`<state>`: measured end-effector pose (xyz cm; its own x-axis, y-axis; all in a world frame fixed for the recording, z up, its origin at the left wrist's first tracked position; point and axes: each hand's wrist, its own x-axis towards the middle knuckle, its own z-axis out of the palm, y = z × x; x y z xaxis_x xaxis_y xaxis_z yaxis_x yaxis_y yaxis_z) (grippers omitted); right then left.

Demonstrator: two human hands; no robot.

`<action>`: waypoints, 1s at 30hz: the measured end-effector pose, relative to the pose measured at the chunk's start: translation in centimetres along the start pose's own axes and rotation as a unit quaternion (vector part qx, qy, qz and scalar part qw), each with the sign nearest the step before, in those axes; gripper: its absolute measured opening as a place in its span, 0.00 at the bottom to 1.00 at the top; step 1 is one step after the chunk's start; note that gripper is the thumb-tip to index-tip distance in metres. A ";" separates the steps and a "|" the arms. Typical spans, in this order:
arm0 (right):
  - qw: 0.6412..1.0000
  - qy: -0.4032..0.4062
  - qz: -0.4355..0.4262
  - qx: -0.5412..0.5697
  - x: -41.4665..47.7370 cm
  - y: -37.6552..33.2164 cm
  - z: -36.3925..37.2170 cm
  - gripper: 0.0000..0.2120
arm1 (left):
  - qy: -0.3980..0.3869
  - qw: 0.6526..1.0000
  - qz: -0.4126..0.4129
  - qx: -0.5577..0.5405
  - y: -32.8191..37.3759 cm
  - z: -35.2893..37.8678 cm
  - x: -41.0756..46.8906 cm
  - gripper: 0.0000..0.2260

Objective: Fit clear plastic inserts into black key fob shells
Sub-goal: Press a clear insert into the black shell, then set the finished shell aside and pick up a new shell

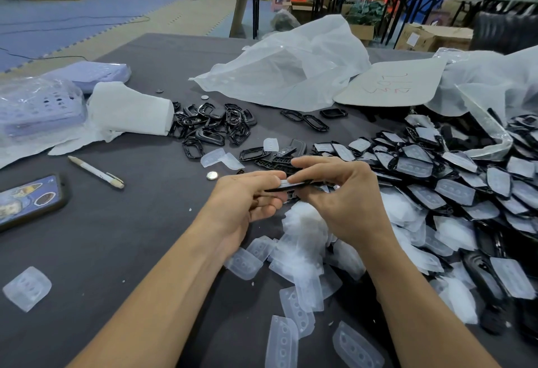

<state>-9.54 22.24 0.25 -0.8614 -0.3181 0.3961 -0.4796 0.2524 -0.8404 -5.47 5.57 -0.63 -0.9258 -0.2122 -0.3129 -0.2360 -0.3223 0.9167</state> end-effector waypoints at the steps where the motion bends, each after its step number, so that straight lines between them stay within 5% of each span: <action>1: 1.000 0.009 0.010 0.021 0.1 0.0 0.0 0.17 | -0.002 1.000 0.001 0.003 0.0 0.1 -0.1 0.07; 4: 0.983 0.040 0.106 0.141 0.4 -0.1 0.1 0.18 | 0.018 0.999 0.036 0.000 0.0 0.1 -0.1 0.12; 7: 0.941 0.033 0.229 0.247 0.5 -0.3 0.3 0.16 | -0.016 0.992 0.123 0.019 -0.1 -0.1 -0.4 0.07; 11: 0.908 0.006 0.298 0.295 0.4 -0.5 0.2 0.10 | -0.019 0.979 0.187 0.082 -0.3 0.1 -0.8 0.11; 21: 0.899 -0.017 0.326 0.293 0.4 -0.8 -0.1 0.08 | 0.017 0.992 0.123 -0.024 -0.5 -0.1 -0.3 0.07; 30: 0.918 -0.052 0.273 0.281 0.4 -0.4 -0.7 0.11 | -0.010 0.988 0.152 0.029 -0.4 -0.4 -0.3 0.09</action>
<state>-9.81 22.67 1.01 -0.9128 -0.3780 -0.1544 0.2070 -0.1025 -0.9730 -4.98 5.37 -0.99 -0.9622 -0.2720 -0.0161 0.0383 -0.1936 0.9803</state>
